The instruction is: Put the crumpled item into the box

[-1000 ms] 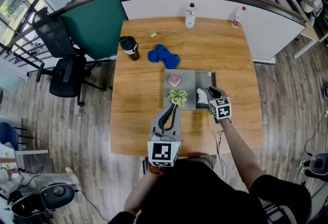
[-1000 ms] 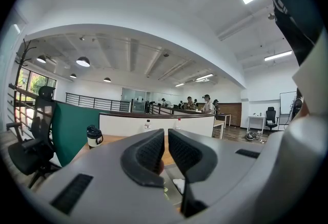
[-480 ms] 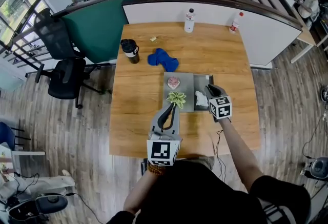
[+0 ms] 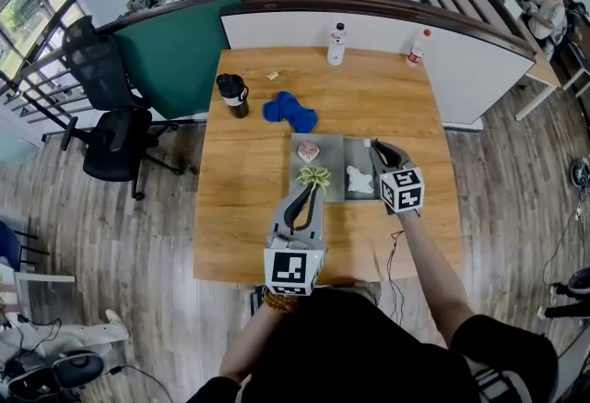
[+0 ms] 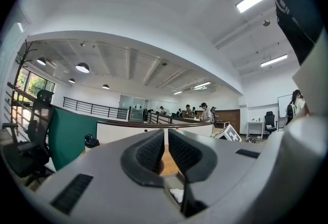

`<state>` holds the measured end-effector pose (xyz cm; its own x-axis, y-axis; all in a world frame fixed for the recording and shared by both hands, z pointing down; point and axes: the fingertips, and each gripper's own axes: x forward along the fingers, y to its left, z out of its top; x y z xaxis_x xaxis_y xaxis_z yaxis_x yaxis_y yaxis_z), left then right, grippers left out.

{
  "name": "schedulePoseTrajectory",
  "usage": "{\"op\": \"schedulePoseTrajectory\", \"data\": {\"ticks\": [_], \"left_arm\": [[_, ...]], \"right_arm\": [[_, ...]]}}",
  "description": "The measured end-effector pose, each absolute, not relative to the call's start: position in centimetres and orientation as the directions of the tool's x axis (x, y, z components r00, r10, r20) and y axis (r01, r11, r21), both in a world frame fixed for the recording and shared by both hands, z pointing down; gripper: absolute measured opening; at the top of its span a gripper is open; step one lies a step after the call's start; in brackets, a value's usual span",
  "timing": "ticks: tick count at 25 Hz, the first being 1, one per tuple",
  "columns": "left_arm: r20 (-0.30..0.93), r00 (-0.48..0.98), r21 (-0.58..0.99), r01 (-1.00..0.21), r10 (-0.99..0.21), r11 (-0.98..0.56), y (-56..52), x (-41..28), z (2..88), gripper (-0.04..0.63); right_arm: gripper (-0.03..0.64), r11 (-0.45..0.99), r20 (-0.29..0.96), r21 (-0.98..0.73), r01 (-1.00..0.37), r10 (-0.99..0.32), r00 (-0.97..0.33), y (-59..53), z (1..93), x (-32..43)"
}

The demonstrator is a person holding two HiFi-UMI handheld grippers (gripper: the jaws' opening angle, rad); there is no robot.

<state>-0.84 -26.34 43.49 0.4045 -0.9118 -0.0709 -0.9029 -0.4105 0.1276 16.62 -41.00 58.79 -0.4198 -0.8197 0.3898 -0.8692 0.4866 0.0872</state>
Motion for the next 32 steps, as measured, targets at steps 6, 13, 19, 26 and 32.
{"op": "schedulePoseTrajectory", "data": {"ticks": [6,13,19,26,32], "left_arm": [[-0.099,0.405,0.12,-0.902,-0.909,-0.415,-25.8,-1.0,42.6,0.041],[-0.119,0.415,0.116,-0.896,-0.902,-0.428,-25.0,-0.7,42.0,0.041],[-0.116,0.432,0.12,-0.888,-0.894,-0.445,-24.1,-0.4,42.1,0.041],[-0.111,0.457,0.134,-0.873,-0.882,-0.469,-22.7,0.0,42.6,0.041],[-0.102,0.445,0.145,-0.878,-0.89,-0.456,-21.7,-0.9,43.0,0.041]], "right_arm": [[0.063,0.494,0.336,0.089,-0.865,-0.832,-0.441,-40.0,55.4,15.4],[0.061,0.515,0.268,0.141,-0.845,-0.842,-0.469,-38.4,50.9,13.8],[0.055,0.515,0.213,0.174,-0.84,-0.852,-0.478,-36.4,47.3,13.0],[0.051,0.504,0.175,0.293,-0.812,-0.864,-0.473,-32.9,44.9,12.1],[0.04,0.495,0.122,0.274,-0.824,-0.868,-0.481,-30.4,43.2,11.0]]}}
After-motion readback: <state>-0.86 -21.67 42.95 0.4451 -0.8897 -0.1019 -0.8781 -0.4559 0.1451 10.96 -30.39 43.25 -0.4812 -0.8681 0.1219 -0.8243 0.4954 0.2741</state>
